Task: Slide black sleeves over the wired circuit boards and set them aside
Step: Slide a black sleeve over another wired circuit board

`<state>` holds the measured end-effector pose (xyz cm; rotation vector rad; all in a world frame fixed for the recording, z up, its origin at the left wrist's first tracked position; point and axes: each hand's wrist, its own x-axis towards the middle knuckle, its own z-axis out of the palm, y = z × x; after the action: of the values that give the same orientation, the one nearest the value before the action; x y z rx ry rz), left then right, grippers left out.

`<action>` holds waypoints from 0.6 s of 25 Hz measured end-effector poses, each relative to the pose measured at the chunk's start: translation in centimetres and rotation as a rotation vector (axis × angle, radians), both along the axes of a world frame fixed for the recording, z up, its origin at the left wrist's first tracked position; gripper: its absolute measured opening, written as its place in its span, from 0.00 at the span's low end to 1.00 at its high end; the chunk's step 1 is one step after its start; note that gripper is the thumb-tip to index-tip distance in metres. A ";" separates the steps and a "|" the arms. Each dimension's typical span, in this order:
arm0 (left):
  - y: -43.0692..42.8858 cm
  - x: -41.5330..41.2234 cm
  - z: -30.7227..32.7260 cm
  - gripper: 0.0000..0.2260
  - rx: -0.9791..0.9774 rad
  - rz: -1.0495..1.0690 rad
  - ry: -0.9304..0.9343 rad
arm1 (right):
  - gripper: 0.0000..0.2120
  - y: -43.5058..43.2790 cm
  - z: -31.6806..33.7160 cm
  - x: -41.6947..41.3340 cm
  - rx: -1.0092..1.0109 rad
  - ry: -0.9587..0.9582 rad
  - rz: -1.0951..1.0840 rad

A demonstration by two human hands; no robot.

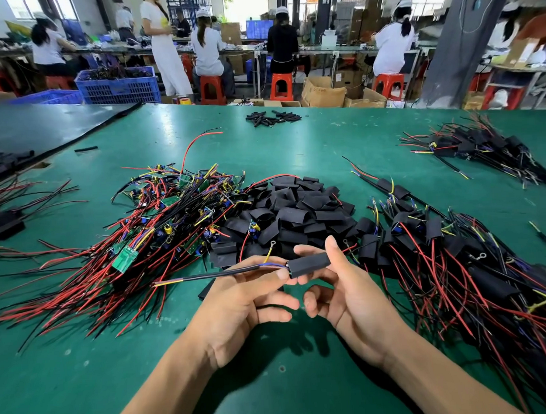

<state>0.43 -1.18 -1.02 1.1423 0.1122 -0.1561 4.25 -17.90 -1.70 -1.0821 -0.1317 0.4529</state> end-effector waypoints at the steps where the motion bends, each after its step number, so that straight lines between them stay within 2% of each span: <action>1: 0.0 0.0 -0.1 0.08 -0.003 0.006 -0.003 | 0.25 0.0 0.0 0.0 0.000 0.000 0.005; 3: 0.1 0.1 -0.2 0.10 -0.012 0.005 -0.004 | 0.25 0.0 0.0 -0.1 0.000 -0.003 0.014; 7: 0.3 0.2 -0.3 0.20 -0.055 -0.059 0.045 | 0.25 -0.1 0.1 -0.1 -0.029 -0.028 0.035; 12: 0.1 0.5 0.0 0.13 -0.127 -0.050 0.093 | 0.34 0.0 0.2 0.0 -0.013 0.036 -0.050; 13: 0.1 0.4 0.1 0.12 -0.136 -0.055 0.092 | 0.34 -0.1 0.2 0.1 -0.004 0.035 -0.058; 15: 0.1 0.4 0.1 0.17 -0.139 -0.035 0.090 | 0.28 -0.2 0.3 0.1 0.037 0.013 -0.048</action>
<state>0.81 -1.08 -0.91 0.9991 0.1589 -0.2426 4.31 -18.12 -1.40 -1.0435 -0.1028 0.4128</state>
